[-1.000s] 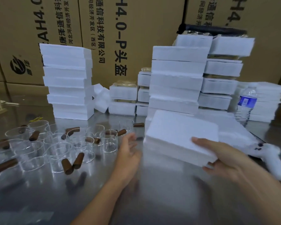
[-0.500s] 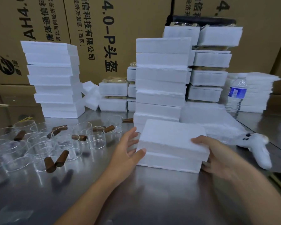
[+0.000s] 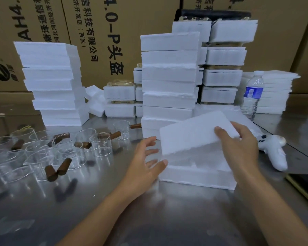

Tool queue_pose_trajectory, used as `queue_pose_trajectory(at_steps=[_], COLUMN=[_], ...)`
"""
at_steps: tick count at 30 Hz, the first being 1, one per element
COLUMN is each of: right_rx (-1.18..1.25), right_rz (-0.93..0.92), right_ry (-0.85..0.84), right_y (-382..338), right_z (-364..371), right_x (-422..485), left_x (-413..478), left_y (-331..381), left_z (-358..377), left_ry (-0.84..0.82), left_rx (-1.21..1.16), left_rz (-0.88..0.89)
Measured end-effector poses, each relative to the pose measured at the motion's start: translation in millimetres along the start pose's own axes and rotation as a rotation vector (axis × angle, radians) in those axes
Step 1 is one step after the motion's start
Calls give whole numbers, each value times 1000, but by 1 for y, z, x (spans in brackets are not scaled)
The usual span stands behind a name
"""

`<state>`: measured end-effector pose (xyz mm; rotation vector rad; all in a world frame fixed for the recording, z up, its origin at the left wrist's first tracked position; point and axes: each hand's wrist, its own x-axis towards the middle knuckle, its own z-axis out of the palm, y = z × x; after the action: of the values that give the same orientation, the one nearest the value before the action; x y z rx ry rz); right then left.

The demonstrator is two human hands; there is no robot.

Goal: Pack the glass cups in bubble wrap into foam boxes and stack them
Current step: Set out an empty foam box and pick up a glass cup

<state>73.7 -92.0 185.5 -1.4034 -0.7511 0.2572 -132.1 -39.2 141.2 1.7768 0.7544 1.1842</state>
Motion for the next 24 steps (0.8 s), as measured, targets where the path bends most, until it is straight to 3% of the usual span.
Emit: queue_pose_trajectory(at_steps=[3, 9, 12, 17, 19, 21, 24], right_rx=[69, 176, 193, 374, 343, 153, -439], right_rz=[-129, -298, -337, -282, -276, -291, -443], right_ry=[51, -21, -76, -318, -439, -535, -763], right_y=[-12, -23, -22, -24, -16, -7, 5], right_z=[3, 22, 30, 35, 38, 37, 28], right_x=[-9, -43, -56, -63, -61, -58, -51], left_x=[0, 0, 2, 7, 6, 5, 6], left_y=[3, 11, 12, 11, 11, 14, 21], left_z=[0, 8, 10, 1, -5, -11, -24], left_ry=[152, 257, 321, 467, 507, 599, 758], left_rx=[329, 824, 964, 987, 890, 664, 286], left_rz=[258, 812, 949, 979, 899, 716, 432])
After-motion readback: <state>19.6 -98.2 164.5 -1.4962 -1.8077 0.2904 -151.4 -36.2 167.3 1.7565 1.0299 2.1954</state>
